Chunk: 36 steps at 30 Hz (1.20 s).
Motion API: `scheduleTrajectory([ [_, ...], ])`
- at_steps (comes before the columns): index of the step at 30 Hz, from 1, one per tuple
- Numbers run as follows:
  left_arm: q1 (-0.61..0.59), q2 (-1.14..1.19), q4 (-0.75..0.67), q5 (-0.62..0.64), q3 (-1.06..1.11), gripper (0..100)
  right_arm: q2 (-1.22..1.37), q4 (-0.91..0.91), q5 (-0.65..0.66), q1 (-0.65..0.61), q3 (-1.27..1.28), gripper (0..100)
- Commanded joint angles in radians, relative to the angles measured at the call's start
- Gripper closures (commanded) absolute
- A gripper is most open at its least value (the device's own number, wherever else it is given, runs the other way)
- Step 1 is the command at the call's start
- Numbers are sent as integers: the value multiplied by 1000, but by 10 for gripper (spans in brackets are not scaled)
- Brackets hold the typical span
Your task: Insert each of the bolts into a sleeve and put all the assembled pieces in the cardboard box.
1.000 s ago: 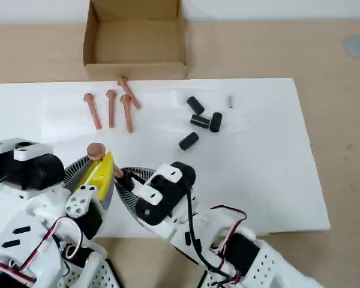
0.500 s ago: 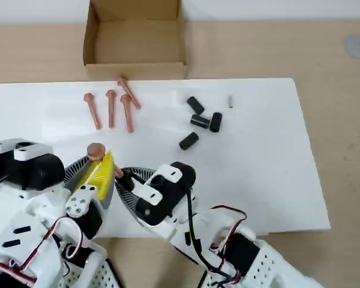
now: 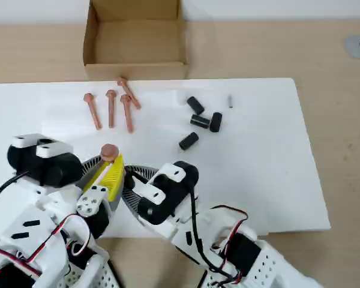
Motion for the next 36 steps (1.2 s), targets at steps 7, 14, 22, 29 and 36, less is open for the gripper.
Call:
scheduleTrajectory([
  [7, -104, -1, -14, -12, -38, 811, -8, -23, -8, 12, -8, 988],
  [14, -127, 7, 41, -18, -112, 789, -7, -23, -8, 12, -10, 988],
  [22, -215, 21, 130, -18, -230, 740, -4, -18, -101, 113, -12, 989],
  [29, -540, 211, 130, -20, -333, 736, -4, 77, -166, 292, -127, 989],
  [36, -698, 412, 130, -157, -370, 739, 206, 69, -95, 389, -337, 989],
])
